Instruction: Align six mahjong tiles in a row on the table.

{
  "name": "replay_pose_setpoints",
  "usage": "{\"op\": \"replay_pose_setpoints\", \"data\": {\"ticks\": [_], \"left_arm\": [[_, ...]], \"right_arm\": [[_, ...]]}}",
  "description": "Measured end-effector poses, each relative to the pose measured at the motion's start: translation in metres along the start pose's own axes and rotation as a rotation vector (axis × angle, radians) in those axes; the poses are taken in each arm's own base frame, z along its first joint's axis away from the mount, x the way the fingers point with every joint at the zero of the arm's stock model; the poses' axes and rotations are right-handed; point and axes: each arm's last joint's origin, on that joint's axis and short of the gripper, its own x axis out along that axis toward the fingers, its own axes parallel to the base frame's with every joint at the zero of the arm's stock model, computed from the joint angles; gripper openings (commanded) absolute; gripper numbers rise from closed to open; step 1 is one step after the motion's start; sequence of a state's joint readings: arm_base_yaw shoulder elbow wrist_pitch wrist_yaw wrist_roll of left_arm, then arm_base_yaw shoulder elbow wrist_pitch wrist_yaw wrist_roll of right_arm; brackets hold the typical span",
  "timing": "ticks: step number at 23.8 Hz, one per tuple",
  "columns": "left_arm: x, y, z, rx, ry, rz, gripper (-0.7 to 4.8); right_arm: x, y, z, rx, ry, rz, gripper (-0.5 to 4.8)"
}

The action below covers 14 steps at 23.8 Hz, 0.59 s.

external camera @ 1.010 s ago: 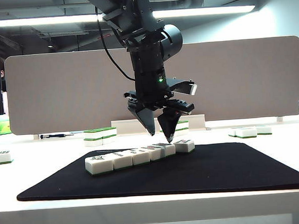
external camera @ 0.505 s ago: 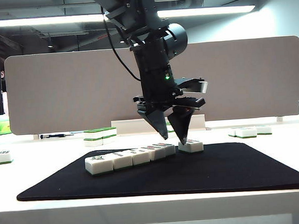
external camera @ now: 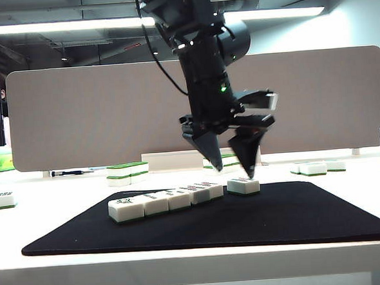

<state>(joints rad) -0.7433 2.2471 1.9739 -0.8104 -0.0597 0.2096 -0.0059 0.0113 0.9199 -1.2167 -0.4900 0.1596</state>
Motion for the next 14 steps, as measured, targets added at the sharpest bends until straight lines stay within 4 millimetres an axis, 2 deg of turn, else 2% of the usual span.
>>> {"op": "replay_pose_setpoints", "data": {"ticks": [1,2,14], "left_arm": [[-0.001,-0.001,0.002,0.002,-0.014,0.001,4.70],[-0.001,-0.001,0.003,0.002,-0.026,0.003,4.77],[0.021,0.002,0.007,-0.009,-0.094,0.006,4.56]], "right_arm": [[0.000,0.000,0.000,0.000,0.000,0.000,-0.01],[0.000,0.000,0.000,0.000,0.000,0.000,-0.01],[0.000,0.000,0.000,0.000,0.000,0.000,-0.01]]}}
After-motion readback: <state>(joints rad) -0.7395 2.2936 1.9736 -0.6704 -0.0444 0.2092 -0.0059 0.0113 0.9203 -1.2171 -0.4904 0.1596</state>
